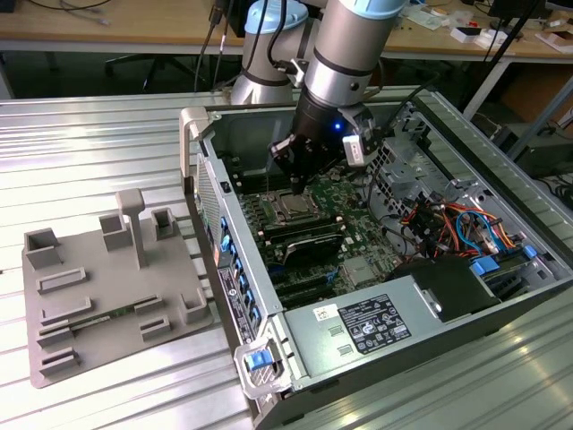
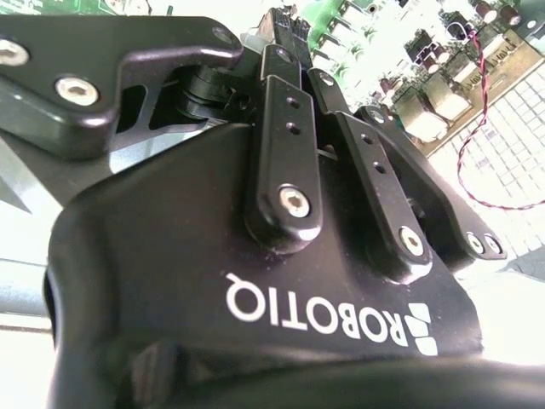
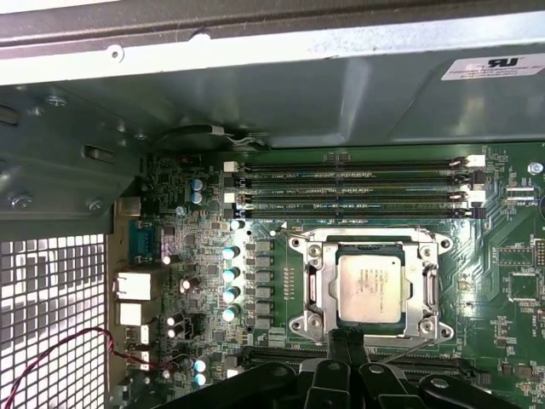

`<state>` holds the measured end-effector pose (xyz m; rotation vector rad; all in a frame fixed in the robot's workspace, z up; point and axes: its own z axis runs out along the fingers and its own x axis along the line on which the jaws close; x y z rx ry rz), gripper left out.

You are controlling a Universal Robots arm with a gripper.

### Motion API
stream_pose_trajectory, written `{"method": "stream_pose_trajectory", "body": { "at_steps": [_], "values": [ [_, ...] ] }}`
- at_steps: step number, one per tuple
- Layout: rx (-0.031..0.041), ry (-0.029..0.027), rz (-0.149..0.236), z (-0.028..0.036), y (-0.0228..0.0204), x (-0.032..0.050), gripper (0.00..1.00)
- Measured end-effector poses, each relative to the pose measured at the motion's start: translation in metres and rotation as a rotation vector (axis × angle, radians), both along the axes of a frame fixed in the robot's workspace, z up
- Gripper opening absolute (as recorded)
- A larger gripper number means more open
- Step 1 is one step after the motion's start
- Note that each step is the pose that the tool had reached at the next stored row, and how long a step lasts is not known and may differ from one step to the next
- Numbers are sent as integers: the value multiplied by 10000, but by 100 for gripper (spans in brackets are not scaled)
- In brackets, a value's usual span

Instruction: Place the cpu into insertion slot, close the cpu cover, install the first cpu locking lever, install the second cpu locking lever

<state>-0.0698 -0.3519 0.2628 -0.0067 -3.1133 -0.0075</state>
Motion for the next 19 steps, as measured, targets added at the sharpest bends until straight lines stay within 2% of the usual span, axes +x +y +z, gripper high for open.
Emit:
{"method": "stream_pose_trajectory", "body": {
  "at_steps": [4,6,19],
  "values": [
    [1,0,0,8,0,0,11],
    [0,0,0,11,0,-31,11],
    [1,0,0,37,0,-38,11]
  ]
}}
